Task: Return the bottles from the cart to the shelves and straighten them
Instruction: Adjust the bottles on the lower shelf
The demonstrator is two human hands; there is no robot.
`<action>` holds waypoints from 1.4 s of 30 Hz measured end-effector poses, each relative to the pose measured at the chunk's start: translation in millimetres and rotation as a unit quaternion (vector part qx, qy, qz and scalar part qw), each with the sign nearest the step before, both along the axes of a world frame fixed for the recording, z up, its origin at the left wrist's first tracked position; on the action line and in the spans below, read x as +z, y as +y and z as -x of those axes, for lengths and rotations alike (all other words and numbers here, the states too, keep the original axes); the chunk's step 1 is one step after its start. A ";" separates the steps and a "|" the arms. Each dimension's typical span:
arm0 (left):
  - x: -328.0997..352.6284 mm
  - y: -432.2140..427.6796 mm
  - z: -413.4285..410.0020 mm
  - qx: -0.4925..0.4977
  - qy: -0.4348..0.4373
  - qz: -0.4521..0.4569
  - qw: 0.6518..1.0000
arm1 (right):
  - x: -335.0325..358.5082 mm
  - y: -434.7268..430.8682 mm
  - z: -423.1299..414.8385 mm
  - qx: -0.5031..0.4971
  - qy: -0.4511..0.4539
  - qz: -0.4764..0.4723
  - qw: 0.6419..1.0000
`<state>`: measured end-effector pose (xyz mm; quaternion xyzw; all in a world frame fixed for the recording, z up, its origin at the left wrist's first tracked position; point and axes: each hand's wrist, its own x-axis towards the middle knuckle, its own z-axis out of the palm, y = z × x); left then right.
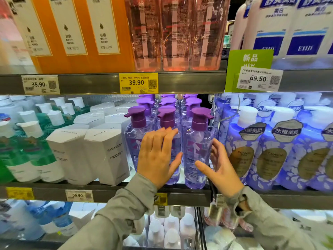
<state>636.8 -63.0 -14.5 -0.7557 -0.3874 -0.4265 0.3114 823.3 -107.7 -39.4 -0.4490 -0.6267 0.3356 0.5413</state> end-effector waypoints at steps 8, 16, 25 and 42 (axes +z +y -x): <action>5.3 -6.7 5.0 -0.043 0.003 0.055 0.998 | -1.1 -4.1 4.1 0.008 0.034 0.018 0.999; 7.8 -11.2 5.0 -0.043 0.010 0.077 0.996 | 2.0 -5.3 5.5 0.015 -0.023 0.042 0.999; 7.8 -17.7 7.4 -0.046 0.016 0.119 0.992 | 8.5 -4.6 9.8 -0.024 -0.129 0.078 0.988; 14.7 -81.6 15.0 -0.001 0.037 0.317 0.948 | 32.5 -74.0 17.4 -0.103 -0.172 0.016 0.980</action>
